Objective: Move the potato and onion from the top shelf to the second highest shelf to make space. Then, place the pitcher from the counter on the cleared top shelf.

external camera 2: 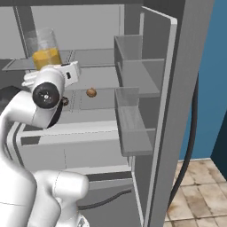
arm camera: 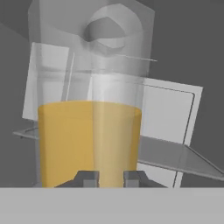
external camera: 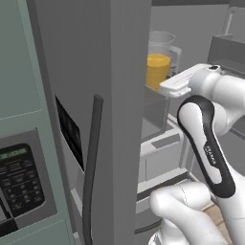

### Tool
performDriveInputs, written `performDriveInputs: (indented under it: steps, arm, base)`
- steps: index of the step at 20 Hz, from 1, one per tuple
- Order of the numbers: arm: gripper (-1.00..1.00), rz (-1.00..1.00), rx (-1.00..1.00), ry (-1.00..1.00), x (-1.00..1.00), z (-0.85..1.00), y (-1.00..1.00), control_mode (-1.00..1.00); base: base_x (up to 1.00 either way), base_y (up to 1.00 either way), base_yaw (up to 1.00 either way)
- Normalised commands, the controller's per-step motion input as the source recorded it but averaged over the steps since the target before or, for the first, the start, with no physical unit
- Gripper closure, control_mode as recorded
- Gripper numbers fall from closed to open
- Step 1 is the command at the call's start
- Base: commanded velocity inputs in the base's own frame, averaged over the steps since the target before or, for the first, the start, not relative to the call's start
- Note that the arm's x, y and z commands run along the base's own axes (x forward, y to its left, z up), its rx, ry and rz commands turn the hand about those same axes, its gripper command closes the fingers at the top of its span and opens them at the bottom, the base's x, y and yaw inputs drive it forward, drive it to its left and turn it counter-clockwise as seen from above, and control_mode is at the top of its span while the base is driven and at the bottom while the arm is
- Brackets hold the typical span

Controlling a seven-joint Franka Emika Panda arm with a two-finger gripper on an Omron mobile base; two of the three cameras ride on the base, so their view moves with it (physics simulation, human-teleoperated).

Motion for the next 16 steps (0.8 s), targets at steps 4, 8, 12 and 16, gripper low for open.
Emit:
performDriveInputs:
  steps: [4,8,12,16]
  arm:
    - [1.00,0.00,0.15,0.00,0.00,0.64,0.00,-1.00]
    - [1.00,0.00,0.10,0.00,0.00,0.58,0.00,-1.00]
    - [1.00,0.00,0.00,0.03,0.15,0.03,0.00,-1.00]
    - [1.00,0.00,-0.03,0.03,0.40,-0.33,0.00,-1.00]
  base:
    - [0.00,0.00,0.00]
    - [0.00,0.00,0.00]
    - [0.00,0.00,0.00]
    - [0.00,0.00,0.00]
